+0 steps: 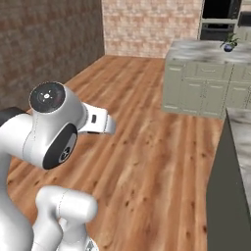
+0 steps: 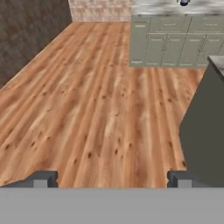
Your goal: Retrieve the tangerine and pear from the fridge and place them into the bowl on the dining table.
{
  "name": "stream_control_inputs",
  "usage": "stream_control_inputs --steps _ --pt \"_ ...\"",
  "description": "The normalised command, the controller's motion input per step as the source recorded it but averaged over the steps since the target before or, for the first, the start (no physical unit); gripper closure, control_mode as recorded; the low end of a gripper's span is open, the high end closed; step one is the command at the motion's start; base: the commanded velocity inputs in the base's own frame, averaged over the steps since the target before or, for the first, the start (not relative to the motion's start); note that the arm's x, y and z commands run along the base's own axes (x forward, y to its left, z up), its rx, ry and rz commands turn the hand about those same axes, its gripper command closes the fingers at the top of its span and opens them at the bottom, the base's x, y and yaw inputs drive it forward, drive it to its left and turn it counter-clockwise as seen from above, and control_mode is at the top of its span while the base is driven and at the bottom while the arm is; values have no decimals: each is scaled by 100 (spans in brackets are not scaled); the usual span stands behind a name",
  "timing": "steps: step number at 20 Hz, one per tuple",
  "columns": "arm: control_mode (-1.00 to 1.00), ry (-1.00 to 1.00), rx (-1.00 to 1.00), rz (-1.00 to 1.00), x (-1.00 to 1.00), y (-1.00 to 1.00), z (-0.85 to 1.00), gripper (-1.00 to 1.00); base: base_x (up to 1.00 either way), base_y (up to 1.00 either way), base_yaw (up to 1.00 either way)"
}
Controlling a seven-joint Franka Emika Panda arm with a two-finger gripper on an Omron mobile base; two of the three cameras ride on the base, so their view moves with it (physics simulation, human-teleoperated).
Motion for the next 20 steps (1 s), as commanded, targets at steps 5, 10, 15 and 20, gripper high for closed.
stream_control_inputs --steps 5,10,15,20 --pt "100 0 0 0 0 0 0 -100 100 6 -3" --pt "100 0 0 0 0 0 0 -100 100 13 -4" --pt "100 0 0 0 0 0 0 -100 100 11 -12" --pt "100 0 0 0 0 0 0 -100 100 12 -26"
